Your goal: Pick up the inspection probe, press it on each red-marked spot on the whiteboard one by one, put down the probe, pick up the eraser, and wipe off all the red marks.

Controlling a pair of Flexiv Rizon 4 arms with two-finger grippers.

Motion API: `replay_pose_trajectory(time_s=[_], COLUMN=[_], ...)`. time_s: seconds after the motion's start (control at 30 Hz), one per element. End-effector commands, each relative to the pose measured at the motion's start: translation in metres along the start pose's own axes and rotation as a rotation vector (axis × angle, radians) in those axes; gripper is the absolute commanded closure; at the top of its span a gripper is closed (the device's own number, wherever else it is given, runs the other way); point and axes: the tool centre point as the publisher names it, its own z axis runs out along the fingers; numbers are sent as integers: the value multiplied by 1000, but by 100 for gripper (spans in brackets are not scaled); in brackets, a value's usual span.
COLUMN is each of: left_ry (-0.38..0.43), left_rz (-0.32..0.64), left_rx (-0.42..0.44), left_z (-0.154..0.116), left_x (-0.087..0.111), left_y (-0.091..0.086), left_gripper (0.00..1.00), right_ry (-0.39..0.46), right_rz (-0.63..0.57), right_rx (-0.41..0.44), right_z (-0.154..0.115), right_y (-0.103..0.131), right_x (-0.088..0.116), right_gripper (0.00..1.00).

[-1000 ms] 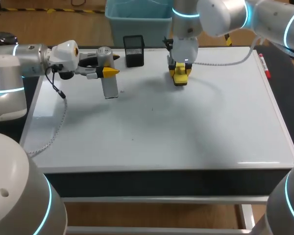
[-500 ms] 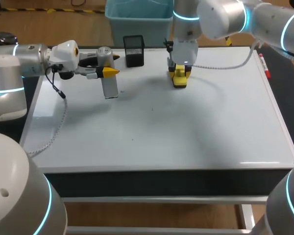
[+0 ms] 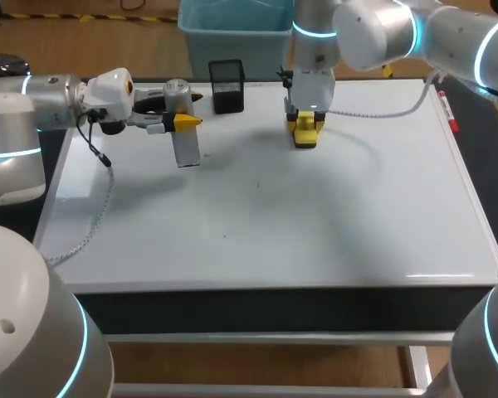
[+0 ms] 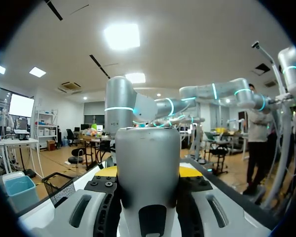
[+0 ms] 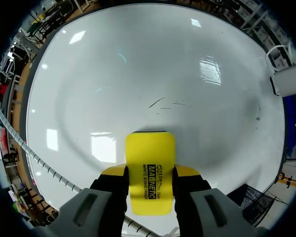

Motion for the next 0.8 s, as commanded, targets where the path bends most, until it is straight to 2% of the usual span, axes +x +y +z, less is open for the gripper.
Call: replay_pose_trajectory(time_s=[0.03,0.13,0.23,0.43,0.63,0.8], left_ry=[-1,-1,-1,-1,-1,-1], left_rz=[0,0,0,0,0,0], left_rx=[-2,-2,-2,-2,-2,-2], left_z=[1,1,1,1,1,1], left_x=[0,0,0,0,0,0], left_y=[-1,-1,-1,-1,-1,-1], left_gripper=[100,100,100,100,100,100], right_ry=[-1,-22,-87,-281,-353,-351], right_rz=[11,36,91,246,425,630], right_rx=[9,24,29,5,-6,-57], right_z=[-3,-10,-25,-53,-75,-91], right_y=[-2,-3,-4,-16,-26,-35], right_x=[1,5,11,30,46,52], right_gripper=[0,0,0,0,0,0])
